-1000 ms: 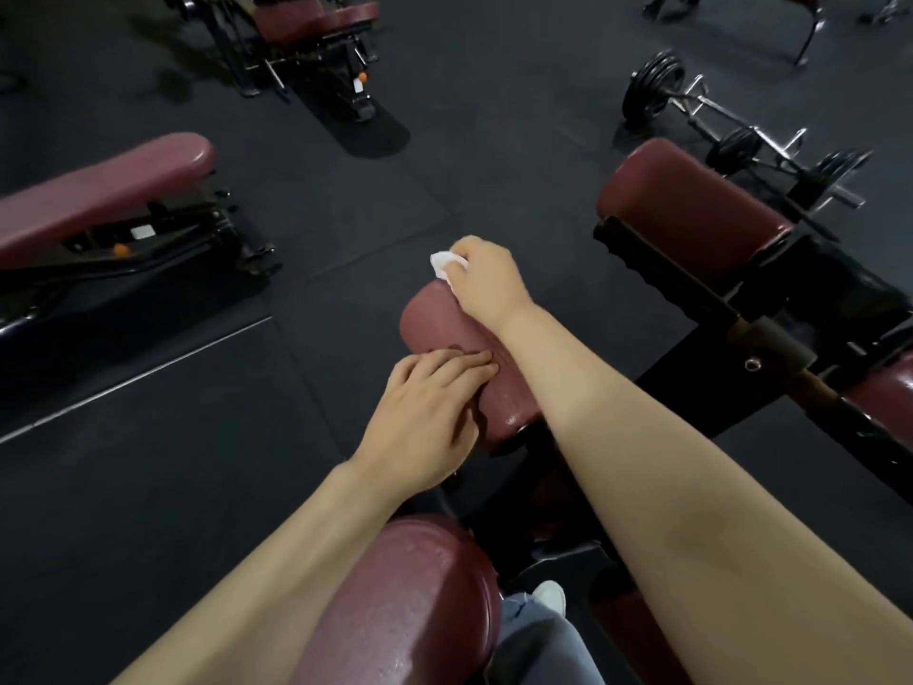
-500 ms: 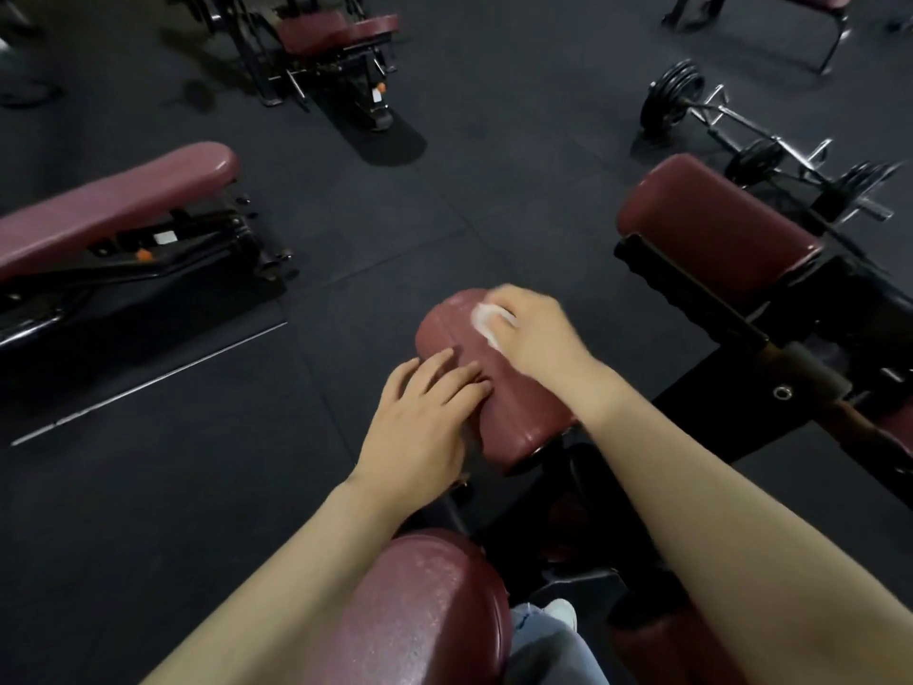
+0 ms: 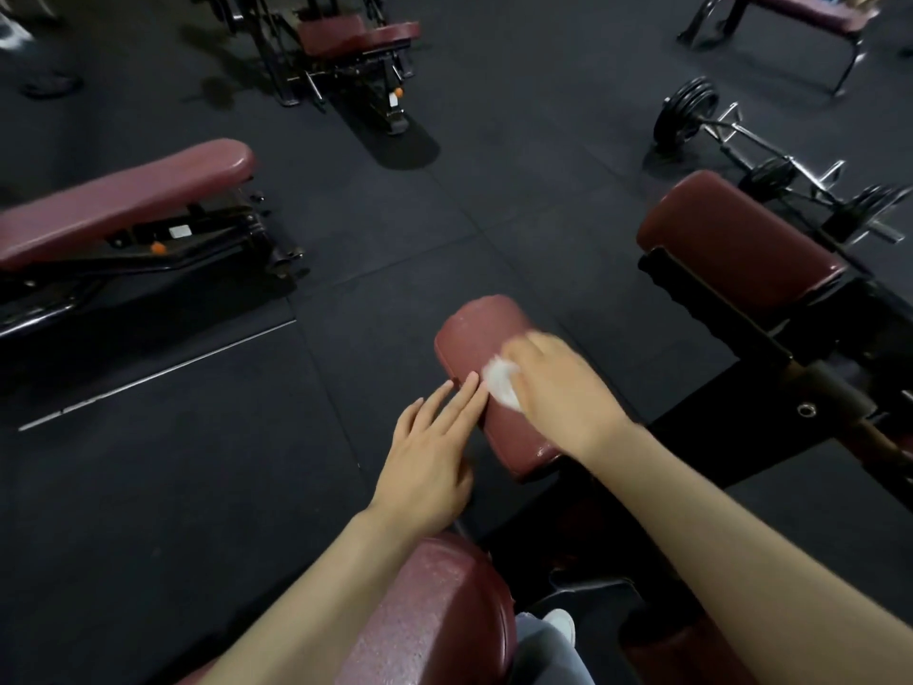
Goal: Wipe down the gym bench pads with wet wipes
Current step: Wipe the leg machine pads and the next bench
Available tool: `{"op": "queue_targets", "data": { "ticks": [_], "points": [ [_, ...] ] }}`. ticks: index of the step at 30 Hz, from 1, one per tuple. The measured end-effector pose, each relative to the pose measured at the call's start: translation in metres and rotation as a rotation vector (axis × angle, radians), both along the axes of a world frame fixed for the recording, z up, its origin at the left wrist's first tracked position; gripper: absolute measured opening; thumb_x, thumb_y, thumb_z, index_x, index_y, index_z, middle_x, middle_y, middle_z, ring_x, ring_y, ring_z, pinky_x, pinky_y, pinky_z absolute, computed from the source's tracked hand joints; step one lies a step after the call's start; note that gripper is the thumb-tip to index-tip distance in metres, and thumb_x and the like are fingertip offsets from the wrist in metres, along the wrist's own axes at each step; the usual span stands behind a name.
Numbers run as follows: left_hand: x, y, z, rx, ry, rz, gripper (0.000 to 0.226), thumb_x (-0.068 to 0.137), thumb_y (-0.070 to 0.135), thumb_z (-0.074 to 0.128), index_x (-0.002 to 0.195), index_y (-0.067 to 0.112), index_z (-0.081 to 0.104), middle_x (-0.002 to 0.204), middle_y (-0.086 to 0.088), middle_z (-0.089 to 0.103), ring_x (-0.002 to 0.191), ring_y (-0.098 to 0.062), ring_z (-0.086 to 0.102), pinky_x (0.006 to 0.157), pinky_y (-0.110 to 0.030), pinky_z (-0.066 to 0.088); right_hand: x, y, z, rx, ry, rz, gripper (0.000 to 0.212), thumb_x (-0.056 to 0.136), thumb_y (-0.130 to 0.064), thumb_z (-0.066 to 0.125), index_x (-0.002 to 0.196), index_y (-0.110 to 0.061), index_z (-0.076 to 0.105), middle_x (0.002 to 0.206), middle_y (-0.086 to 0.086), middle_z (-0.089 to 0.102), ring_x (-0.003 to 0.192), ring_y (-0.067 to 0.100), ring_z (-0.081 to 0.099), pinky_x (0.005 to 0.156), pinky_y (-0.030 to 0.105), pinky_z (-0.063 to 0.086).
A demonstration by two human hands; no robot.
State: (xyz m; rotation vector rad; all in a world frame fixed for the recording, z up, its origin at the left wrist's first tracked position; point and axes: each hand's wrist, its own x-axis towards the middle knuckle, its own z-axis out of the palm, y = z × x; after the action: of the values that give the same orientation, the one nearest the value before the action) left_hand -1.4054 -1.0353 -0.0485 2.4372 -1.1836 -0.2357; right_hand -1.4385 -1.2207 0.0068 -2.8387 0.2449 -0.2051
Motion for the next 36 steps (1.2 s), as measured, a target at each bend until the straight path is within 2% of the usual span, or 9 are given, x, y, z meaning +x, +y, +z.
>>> {"op": "queue_targets", "data": {
  "ticks": [5, 9, 13, 18, 22, 26, 29, 34, 36],
  "points": [
    [0.0, 0.008, -0.008, -0.028, 0.038, 0.013, 0.091, 0.082, 0.009, 0.053, 0.158, 0.032, 0.009, 0.164, 0.02, 0.002, 0.152, -0.008, 0.0, 0.123, -0.031, 0.004, 0.103, -0.01, 0.013, -0.055, 0.033, -0.08, 0.014, 0.091, -0.003, 0.05, 0.103, -0.005, 0.058, 0.106, 0.013, 0.058, 0.099, 0.031, 0.055, 0.076, 0.034, 0.039],
    [0.011, 0.0, 0.002, -0.055, 0.035, 0.033, 0.093, 0.075, 0.01, 0.045, 0.159, 0.029, 0.009, 0.164, 0.019, 0.001, 0.151, -0.006, -0.002, 0.119, -0.026, 0.001, -0.011, -0.006, 0.013, -0.069, -0.212, 0.017, 0.015, 0.072, 0.01, 0.066, 0.08, -0.003, 0.064, 0.077, 0.016, 0.059, 0.067, 0.037, 0.059, 0.061, 0.037, 0.049],
    [0.012, -0.006, -0.004, -0.059, 0.036, 0.013, 0.092, 0.076, 0.009, 0.043, 0.159, 0.026, 0.008, 0.165, 0.015, 0.001, 0.152, -0.011, 0.002, 0.122, -0.034, 0.009, -0.103, -0.006, 0.003, 0.114, -0.076, -0.152, 0.012, 0.09, -0.012, 0.049, 0.094, -0.015, 0.06, 0.089, -0.001, 0.058, 0.084, 0.025, 0.057, 0.075, 0.026, 0.038],
    [0.003, -0.001, -0.021, -0.068, 0.118, 0.043, 0.097, 0.077, 0.008, 0.05, 0.158, 0.028, 0.0, 0.164, 0.019, -0.007, 0.149, -0.002, -0.005, 0.122, -0.03, 0.01, 0.03, -0.02, -0.005, 0.062, -0.098, -0.149, 0.022, 0.091, -0.002, 0.05, 0.111, -0.003, 0.061, 0.109, 0.015, 0.059, 0.101, 0.033, 0.055, 0.083, 0.033, 0.038],
    [0.007, 0.005, -0.025, -0.058, 0.132, 0.047, 0.098, 0.08, 0.0, 0.051, 0.158, 0.03, 0.001, 0.163, 0.022, -0.007, 0.149, 0.0, -0.007, 0.123, -0.033, 0.008, 0.093, -0.027, 0.004, 0.004, 0.01, -0.161, 0.02, 0.092, -0.005, 0.048, 0.109, -0.007, 0.058, 0.109, 0.011, 0.058, 0.101, 0.029, 0.055, 0.077, 0.033, 0.04],
    [0.01, -0.003, -0.015, -0.139, 0.134, 0.056, 0.09, 0.079, 0.004, 0.045, 0.158, 0.03, 0.012, 0.163, 0.022, 0.004, 0.15, -0.001, -0.001, 0.122, -0.03, 0.008, -0.021, -0.022, -0.004, -0.01, -0.117, -0.107, 0.025, 0.087, -0.015, 0.041, 0.095, -0.008, 0.064, 0.09, 0.009, 0.061, 0.083, 0.031, 0.059, 0.071, 0.035, 0.049],
    [0.005, -0.01, -0.016, -0.155, 0.126, 0.065, 0.09, 0.077, 0.007, 0.042, 0.157, 0.033, 0.008, 0.163, 0.021, 0.003, 0.151, -0.002, 0.002, 0.122, -0.03, 0.009, -0.097, -0.013, 0.0, 0.095, -0.02, -0.218, 0.012, 0.093, -0.016, 0.047, 0.096, -0.016, 0.059, 0.092, -0.002, 0.059, 0.086, 0.022, 0.055, 0.072, 0.03, 0.039],
    [0.006, -0.001, -0.034, -0.124, 0.114, 0.074, 0.103, 0.074, -0.001, 0.051, 0.156, 0.036, 0.002, 0.163, 0.024, -0.001, 0.151, -0.005, 0.007, 0.122, -0.032, 0.014, 0.018, -0.016, 0.011, 0.055, -0.1, -0.14, 0.017, 0.084, 0.002, 0.052, 0.096, 0.005, 0.065, 0.096, 0.024, 0.061, 0.089, 0.041, 0.058, 0.073, 0.04, 0.045],
    [0.0, 0.001, -0.038, -0.119, 0.159, 0.083, 0.103, 0.076, -0.005, 0.052, 0.157, 0.034, 0.001, 0.163, 0.022, -0.001, 0.151, -0.005, 0.006, 0.123, -0.034, 0.014, 0.079, -0.026, 0.005, 0.112, -0.044, -0.198, 0.017, 0.09, 0.0, 0.047, 0.1, 0.002, 0.06, 0.103, 0.021, 0.06, 0.095, 0.039, 0.057, 0.069, 0.034, 0.037]
  ]
}}
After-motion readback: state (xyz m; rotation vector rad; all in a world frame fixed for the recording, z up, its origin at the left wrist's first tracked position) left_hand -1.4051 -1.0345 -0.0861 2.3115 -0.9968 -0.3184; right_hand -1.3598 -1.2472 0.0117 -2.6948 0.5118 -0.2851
